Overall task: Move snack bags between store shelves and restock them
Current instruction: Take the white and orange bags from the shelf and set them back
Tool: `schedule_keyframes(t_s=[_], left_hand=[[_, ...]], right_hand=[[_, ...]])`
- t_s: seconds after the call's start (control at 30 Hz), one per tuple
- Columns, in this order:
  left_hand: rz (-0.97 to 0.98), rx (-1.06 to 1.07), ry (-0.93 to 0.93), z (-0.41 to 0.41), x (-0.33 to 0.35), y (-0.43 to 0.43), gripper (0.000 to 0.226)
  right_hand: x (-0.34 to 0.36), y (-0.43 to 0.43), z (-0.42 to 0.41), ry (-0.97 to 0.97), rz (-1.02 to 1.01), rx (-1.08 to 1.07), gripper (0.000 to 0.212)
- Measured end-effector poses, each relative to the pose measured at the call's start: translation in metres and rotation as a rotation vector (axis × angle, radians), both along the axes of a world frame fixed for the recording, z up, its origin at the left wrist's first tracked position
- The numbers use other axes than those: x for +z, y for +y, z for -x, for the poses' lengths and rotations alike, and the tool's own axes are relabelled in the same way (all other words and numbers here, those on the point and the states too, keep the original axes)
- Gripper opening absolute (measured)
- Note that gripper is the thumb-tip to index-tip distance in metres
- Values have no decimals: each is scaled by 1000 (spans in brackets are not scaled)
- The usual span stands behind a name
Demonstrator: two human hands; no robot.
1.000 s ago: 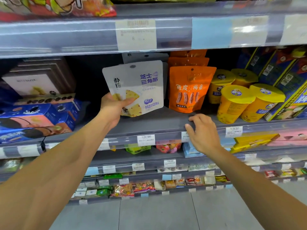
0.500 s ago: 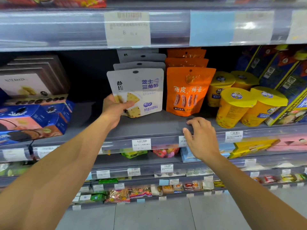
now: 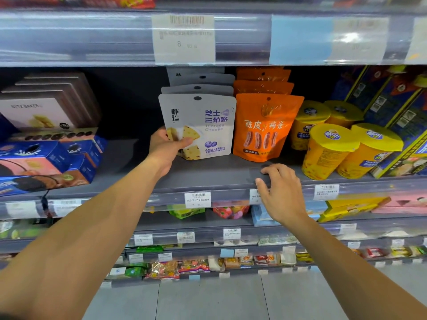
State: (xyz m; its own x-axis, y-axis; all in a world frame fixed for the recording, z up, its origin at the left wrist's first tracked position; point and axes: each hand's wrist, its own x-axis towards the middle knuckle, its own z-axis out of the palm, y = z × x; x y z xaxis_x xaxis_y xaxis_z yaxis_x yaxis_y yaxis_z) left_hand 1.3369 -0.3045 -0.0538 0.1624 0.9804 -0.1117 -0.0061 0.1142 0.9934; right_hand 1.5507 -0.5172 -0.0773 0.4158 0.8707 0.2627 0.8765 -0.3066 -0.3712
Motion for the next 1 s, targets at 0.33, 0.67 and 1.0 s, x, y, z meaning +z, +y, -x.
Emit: schedule_keyframes(t_s=[0.33, 0.67, 1.0], left_hand=[[-19, 114, 162, 34, 19, -36, 90], [-144, 29, 456, 161, 65, -128, 50], [15, 41, 923, 477, 110, -280, 43]], right_hand=[[10, 2, 3, 50, 64, -6, 34], [92, 36, 140, 139, 169, 365, 41], [146, 3, 453, -35, 450, 833, 40]])
